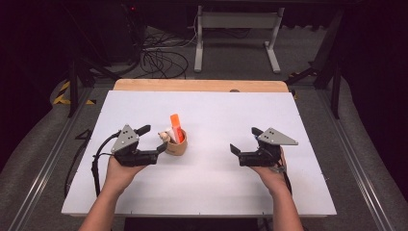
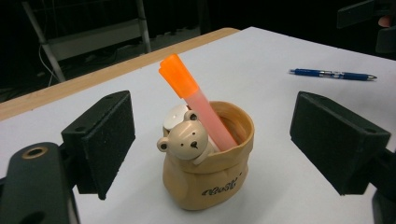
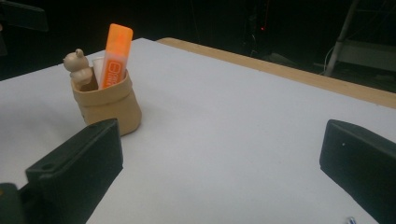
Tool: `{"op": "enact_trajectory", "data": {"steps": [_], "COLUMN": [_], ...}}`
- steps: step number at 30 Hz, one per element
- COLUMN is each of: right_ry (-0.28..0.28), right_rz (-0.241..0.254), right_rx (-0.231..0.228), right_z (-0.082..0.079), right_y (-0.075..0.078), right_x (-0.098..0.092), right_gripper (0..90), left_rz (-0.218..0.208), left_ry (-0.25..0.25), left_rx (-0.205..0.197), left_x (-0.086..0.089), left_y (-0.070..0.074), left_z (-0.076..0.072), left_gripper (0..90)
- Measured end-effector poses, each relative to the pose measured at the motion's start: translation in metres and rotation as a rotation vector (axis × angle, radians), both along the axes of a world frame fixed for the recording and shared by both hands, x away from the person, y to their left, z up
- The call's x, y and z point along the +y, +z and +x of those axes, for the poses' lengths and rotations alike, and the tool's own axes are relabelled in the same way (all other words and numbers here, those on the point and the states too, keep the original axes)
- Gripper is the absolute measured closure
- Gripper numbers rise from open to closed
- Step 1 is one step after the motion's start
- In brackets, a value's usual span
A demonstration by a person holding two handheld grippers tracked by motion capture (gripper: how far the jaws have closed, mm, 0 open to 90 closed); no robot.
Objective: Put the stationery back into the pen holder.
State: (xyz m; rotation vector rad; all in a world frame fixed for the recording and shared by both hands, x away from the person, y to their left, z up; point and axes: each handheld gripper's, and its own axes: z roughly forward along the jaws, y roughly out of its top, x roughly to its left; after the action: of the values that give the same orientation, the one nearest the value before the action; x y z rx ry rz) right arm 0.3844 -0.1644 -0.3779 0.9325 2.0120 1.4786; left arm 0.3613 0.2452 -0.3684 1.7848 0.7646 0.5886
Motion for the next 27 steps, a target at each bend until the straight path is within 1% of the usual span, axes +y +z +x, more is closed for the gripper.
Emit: {"op": "enact_trajectory", "data": {"steps": [1,6,12,14,19,23,27], "right_ry": [-0.008,-0.034,-0.096,-0.114,-0.169,-0.173,-0.175], "right_rz": [0.005,0.01,0.005,-0.016,-0.082,-0.113,-0.131], "right_rx": [0.009,0.014,0.024,0.019,0.041,0.075,0.103], "right_z": [0.0,0.002,0.004,0.004,0.004,0.005,0.006], "right_y": [0.0,0.0,-0.001,-0.001,-0.003,-0.006,-0.009], "right_x": [-0.003,-0.018,-0.036,-0.042,-0.056,-0.066,-0.074], "right_gripper": [0.2,0.2,2.0,4.5,12.5,19.5,24.1], "left_rz": [0.003,0.003,0.005,0.006,0.008,0.007,0.013], "left_ry": [0.0,0.0,0.001,0.001,0.001,0.0,0.001], "left_rx": [-0.002,-0.002,0.002,0.002,0.006,0.006,0.005], "left_x": [0.0,0.001,0.001,0.001,0.0,0.0,-0.001], "left_y": [0.0,0.0,-0.001,-0.001,-0.001,-0.001,-0.001], "left_z": [0.0,0.0,0.0,0.0,0.0,0.0,0.001], "left_gripper": [14.7,14.7,14.7,14.7,14.7,14.7,14.7]}}
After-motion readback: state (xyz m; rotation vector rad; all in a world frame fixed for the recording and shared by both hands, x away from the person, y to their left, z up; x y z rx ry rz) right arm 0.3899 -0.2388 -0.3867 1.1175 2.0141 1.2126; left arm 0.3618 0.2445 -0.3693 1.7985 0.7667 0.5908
